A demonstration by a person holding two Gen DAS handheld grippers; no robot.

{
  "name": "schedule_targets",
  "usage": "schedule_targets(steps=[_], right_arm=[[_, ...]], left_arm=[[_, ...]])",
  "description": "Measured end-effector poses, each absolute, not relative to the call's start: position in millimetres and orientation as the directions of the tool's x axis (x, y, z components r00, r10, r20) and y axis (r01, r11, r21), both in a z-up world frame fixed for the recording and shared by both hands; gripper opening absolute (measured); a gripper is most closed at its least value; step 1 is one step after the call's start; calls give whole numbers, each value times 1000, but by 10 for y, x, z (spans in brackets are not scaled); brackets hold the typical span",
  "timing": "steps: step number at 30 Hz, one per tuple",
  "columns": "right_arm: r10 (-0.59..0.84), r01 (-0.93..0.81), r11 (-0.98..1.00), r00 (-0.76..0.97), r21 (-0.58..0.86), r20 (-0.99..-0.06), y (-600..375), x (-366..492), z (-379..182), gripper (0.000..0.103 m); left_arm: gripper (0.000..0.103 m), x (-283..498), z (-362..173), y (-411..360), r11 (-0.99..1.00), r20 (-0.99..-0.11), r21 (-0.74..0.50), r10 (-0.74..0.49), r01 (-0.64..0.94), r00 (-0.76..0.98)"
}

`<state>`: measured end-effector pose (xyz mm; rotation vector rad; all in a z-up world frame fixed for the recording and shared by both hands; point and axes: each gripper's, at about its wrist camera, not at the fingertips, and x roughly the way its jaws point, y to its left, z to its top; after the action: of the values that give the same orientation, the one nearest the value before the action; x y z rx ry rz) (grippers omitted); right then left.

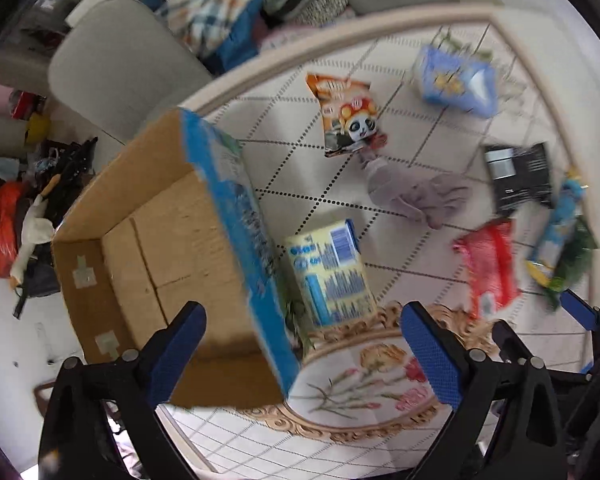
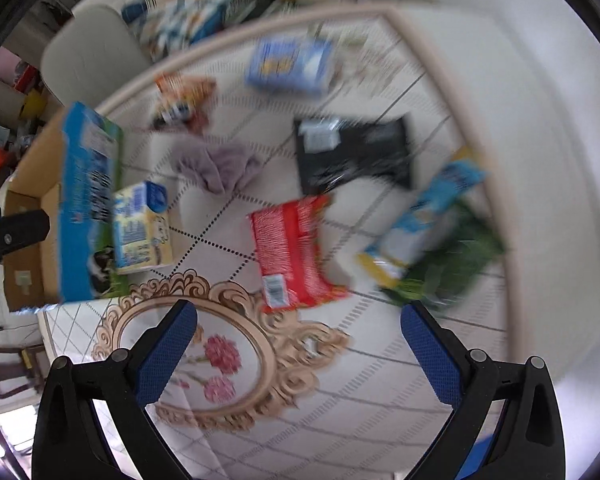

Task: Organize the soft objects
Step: 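Reach left tool to yellow milk carton while right tool reaches red snack bag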

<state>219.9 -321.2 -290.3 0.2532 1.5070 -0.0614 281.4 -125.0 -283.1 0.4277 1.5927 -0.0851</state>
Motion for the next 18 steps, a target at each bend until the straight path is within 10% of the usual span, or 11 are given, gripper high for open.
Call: schedule_targets(steps=[18], right_arm=[[154, 272, 953, -59, 133, -986, -3129, 2220, -3891, 78]], left_arm=[[100, 3122, -4005, -1469, 819, -871, 265, 430, 508, -238]])
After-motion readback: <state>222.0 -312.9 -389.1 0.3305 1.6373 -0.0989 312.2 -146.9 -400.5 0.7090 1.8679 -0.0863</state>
